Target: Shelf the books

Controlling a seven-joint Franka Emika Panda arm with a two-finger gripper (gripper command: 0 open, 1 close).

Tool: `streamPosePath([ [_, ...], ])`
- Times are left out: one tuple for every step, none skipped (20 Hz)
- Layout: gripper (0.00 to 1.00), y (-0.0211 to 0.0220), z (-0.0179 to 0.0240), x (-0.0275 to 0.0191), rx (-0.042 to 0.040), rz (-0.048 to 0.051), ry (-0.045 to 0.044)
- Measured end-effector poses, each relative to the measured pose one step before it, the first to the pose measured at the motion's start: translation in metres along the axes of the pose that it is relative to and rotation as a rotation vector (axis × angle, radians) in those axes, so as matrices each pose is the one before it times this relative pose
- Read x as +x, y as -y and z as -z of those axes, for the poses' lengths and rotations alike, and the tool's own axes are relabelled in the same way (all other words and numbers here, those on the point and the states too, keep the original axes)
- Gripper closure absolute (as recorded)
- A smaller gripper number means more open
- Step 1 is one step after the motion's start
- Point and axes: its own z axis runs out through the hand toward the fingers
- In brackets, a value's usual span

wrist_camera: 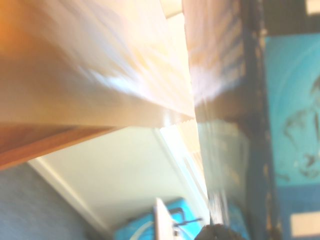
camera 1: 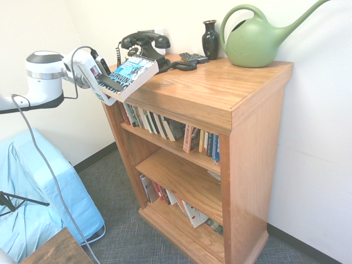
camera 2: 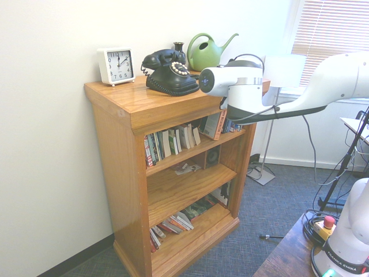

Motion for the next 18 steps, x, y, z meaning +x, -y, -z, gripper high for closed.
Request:
streamPosePath([
  [1.0, -0.01429, 0.00133, -0.00155, 0.04118, -0.01103, 0.03711],
  [1.0, -0.01289, -0.00036, -0.00428, 0.04297, -0.00871, 0.04166],
  [1.0, -0.01172, -0.00327, -0.00563, 0.0411, -0.00785, 0.04248],
  [1.0, -0.01133, -0.00624, -0.00599, 0.03782, -0.00877, 0.04435],
  [1.0, -0.0118, -0.00856, -0.00592, 0.03577, -0.00881, 0.04386],
  [1.0, -0.01128, -0.00922, -0.00587, 0.03709, -0.00929, 0.04324],
  [1.0, -0.01063, -0.01052, -0.00545, 0.03988, -0.01467, 0.0421],
  [1.0, -0.00949, -0.01174, -0.00585, 0.03863, -0.01061, 0.0329],
  [1.0, -0.00757, -0.01213, -0.00835, 0.03836, -0.00236, 0.02438],
  [1.0, -0.00618, -0.01511, -0.01115, 0.03152, -0.00146, 0.02679],
  [1.0, -0.0065, -0.01782, -0.01166, 0.02476, -0.00168, 0.03162],
  [1.0, -0.00565, -0.01804, -0.01396, 0.02384, 0.00543, 0.02536],
  [1.0, -0.00565, -0.01882, -0.01572, 0.01901, 0.00832, 0.01736],
  [1.0, -0.00515, -0.01913, -0.01638, 0.02074, 0.01138, 0.01066],
  [1.0, -0.00584, -0.02004, -0.0182, 0.01867, 0.01351, 0.00654],
  [1.0, -0.00494, -0.01796, -0.01454, 0.01732, 0.01283, 0.00186],
  [1.0, 0.00023, -0.01077, -0.0031, 0.01901, 0.00532, -0.00337],
  [1.0, 0.00088, -0.00803, 0.00082, 0.01619, 0.00376, -0.00221],
])
